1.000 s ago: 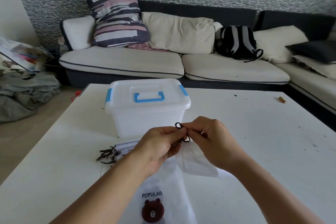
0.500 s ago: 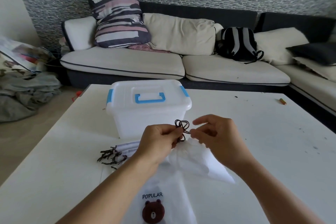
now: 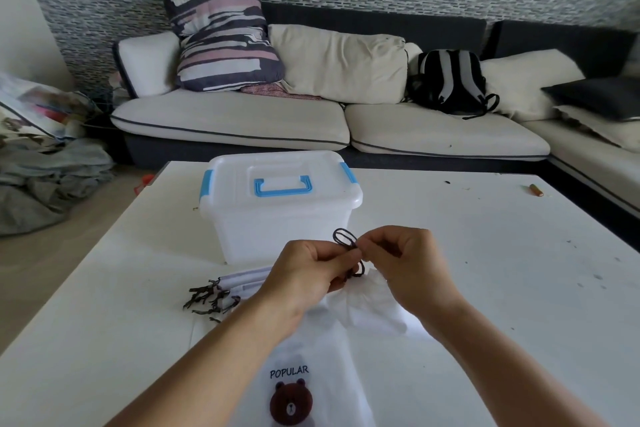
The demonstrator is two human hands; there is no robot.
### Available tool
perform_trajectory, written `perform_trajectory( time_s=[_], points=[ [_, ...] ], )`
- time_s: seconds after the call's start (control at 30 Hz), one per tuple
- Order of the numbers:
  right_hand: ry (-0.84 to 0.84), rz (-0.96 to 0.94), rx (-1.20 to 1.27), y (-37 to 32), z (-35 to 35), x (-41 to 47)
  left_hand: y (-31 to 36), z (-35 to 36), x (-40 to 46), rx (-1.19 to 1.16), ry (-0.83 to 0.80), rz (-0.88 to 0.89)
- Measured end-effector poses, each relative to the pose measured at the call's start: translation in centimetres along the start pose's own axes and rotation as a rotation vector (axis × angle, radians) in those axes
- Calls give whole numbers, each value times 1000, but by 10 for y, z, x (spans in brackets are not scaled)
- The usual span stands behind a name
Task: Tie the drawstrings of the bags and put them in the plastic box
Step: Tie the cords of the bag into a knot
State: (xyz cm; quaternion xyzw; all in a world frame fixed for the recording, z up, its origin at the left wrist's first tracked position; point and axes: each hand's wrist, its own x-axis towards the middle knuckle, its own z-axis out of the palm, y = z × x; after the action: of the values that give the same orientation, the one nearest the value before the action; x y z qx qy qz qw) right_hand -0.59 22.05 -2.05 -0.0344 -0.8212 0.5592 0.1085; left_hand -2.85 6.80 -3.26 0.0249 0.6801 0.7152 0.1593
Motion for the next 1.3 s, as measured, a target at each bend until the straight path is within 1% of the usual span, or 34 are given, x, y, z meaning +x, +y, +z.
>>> perform_trajectory(
  time_s=[0.13, 0.27, 0.37, 0.5, 0.57, 0.63, 0.73, 0.83, 0.97, 1.1, 1.3],
  points=[
    [7, -25, 37, 0, 0, -2, 0, 0, 1, -18, -28, -27],
    [-79, -48, -4, -2, -6, -2, 0, -1, 0, -110, -61, -107],
    [-122, -116, -102, -3, -8, -4, -1, -1, 1, -196, -29, -136],
    [-156, -137, -175, -3, -9, -6, -2, 0, 2, -191, 24, -121],
    [-143, -95, -117, -3, -9, -5, -1, 1, 4, -189, 58, -102],
    [-90, -14, 15, -2, -11, -5, 0, 1, 6, -189, 88, -76],
    [-49, 88, 133, -2, -12, -5, 2, -1, 7, -166, 99, -38],
    [-72, 126, 164, -2, -13, -4, 0, -3, 7, -68, 71, 23],
    [-111, 131, 203, -4, -16, -2, 0, -6, 6, 86, 67, 133],
    [-191, 191, 289, -4, -10, -4, 1, -6, 4, 41, 30, 177],
    [-164, 244, 292, -8, -8, -8, -1, -7, 5, 63, 20, 206]
  ],
)
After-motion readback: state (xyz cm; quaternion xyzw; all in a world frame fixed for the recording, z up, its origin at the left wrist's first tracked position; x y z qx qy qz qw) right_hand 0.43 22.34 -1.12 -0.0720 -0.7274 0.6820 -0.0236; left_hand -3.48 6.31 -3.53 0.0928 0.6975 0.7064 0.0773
